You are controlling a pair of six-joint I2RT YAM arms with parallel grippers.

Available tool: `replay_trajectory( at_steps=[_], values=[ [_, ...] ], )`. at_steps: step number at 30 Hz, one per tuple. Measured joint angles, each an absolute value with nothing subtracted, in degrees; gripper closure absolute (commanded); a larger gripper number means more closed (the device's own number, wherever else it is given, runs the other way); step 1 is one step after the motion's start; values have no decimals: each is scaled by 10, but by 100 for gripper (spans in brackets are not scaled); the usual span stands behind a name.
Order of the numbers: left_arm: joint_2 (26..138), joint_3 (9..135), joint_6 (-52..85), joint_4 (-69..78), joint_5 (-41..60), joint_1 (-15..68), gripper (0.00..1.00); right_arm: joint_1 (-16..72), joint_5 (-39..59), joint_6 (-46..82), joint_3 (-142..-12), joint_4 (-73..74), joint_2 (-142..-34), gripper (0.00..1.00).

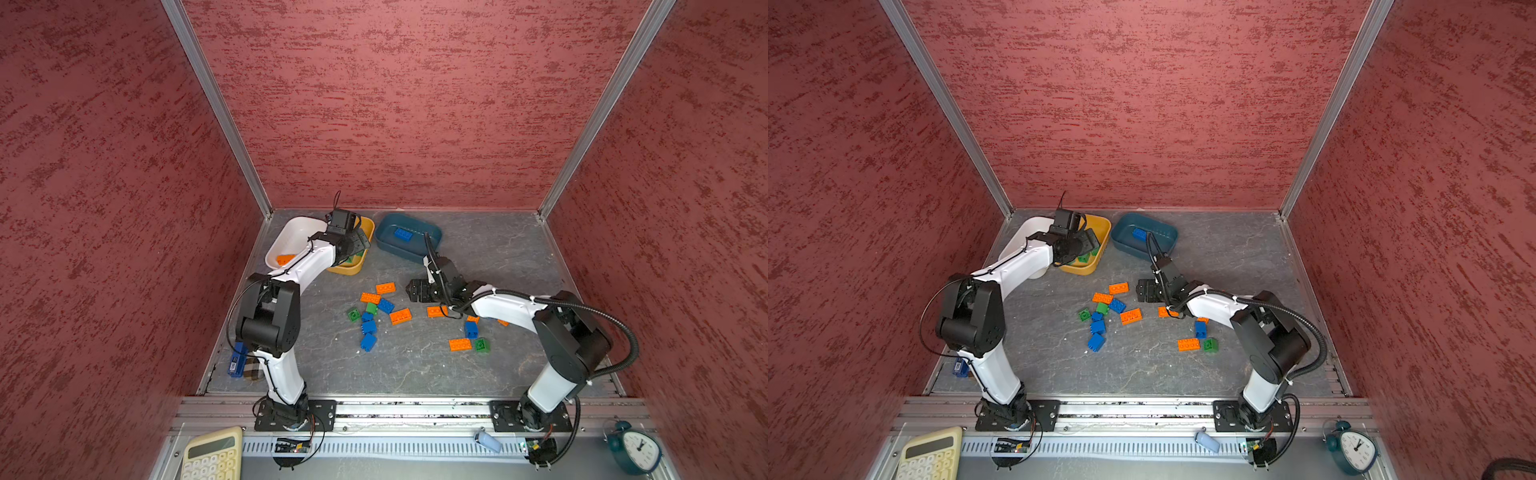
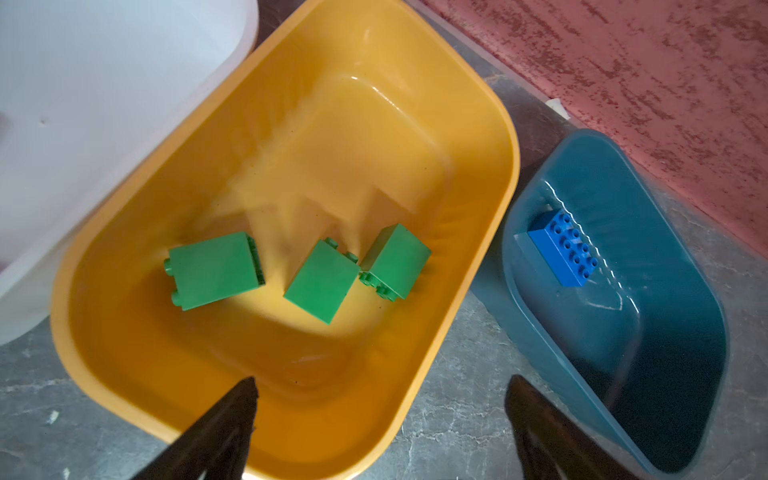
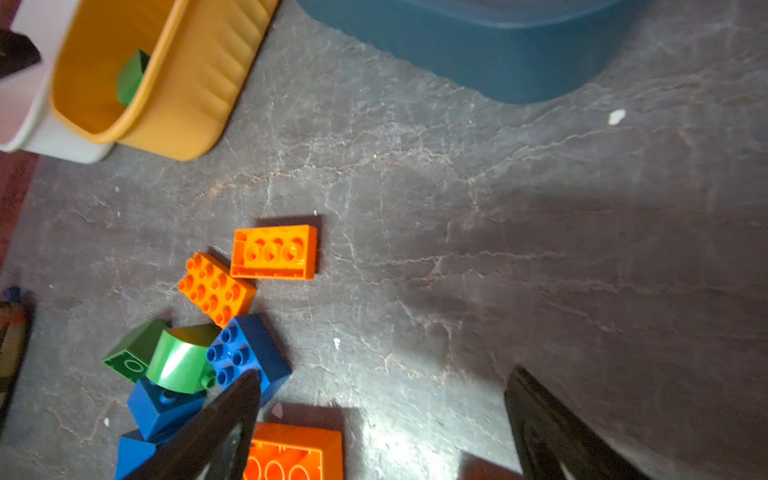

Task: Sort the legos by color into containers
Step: 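Drop the green brick into the yellow tub while right gripper lowers to bricks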

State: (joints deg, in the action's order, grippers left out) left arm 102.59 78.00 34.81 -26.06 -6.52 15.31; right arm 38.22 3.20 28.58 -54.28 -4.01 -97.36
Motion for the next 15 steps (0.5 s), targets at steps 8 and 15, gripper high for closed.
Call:
replay_trajectory(
  at_steps=[8,15],
  values=[
    [945,719,350,-254,-68,149,1,467,40,217,-582,-107,-996,8],
    [918,683,352,-252,-77,144,1,511,17,200,-636,-171,-1046,10]
  ],
)
